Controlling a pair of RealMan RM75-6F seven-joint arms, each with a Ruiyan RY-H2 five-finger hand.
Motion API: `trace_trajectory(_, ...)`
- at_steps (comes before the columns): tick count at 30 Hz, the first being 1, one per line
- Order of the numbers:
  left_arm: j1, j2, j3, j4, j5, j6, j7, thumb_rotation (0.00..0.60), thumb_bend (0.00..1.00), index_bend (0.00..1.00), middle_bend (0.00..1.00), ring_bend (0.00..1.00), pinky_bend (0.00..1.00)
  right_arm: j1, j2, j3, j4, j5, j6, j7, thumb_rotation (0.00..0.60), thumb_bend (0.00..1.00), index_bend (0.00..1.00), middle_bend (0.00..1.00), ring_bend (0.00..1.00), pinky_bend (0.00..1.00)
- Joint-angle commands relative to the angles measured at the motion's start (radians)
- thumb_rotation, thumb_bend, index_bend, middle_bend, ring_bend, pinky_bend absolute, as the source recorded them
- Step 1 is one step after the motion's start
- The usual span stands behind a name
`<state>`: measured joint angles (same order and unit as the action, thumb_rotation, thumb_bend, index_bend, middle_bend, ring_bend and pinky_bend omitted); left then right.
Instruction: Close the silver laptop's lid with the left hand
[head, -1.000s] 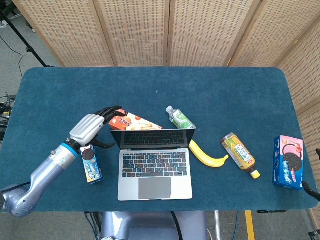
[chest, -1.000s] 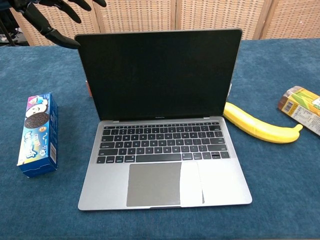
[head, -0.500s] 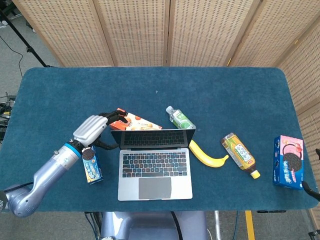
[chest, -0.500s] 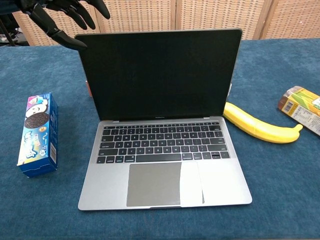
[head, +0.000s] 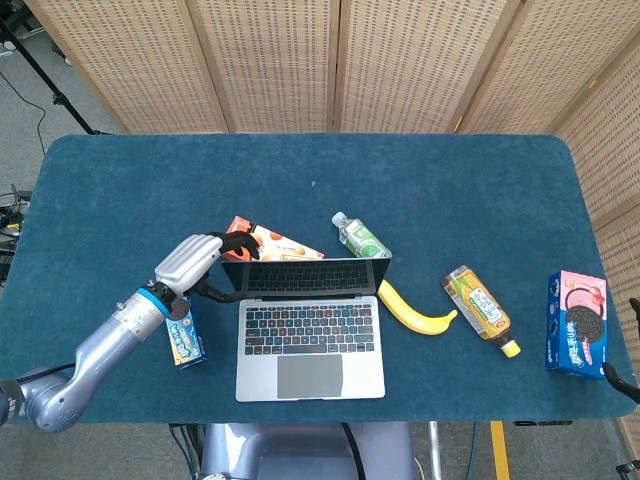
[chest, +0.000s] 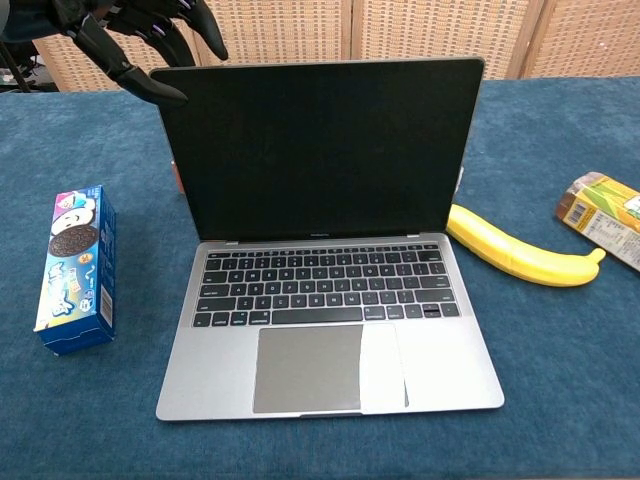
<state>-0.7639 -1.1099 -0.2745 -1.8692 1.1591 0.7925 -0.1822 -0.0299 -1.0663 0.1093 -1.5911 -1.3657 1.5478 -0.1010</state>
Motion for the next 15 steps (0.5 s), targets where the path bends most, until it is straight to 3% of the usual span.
trace_trajectory(1,0.001,0.003,0.003,-0.005,0.01,0.002,-0.009,0.6,0.18,0.41,0.33,0.36,0.28,0.0,0.0,0.0,-0.001,0.001,-0.001,-0.003,0.6,0.24,0.06,0.0,0.0,0.0)
trace_trajectory(15,0.011,0.004,0.025,-0.029,0.064,0.014,-0.055,0.6,0.16,0.43,0.35,0.38,0.29,-0.011,0.007,-0.004,-0.023,-0.013,0.022,-0.016,0.6,0.24,0.06,0.0,0.0,0.0)
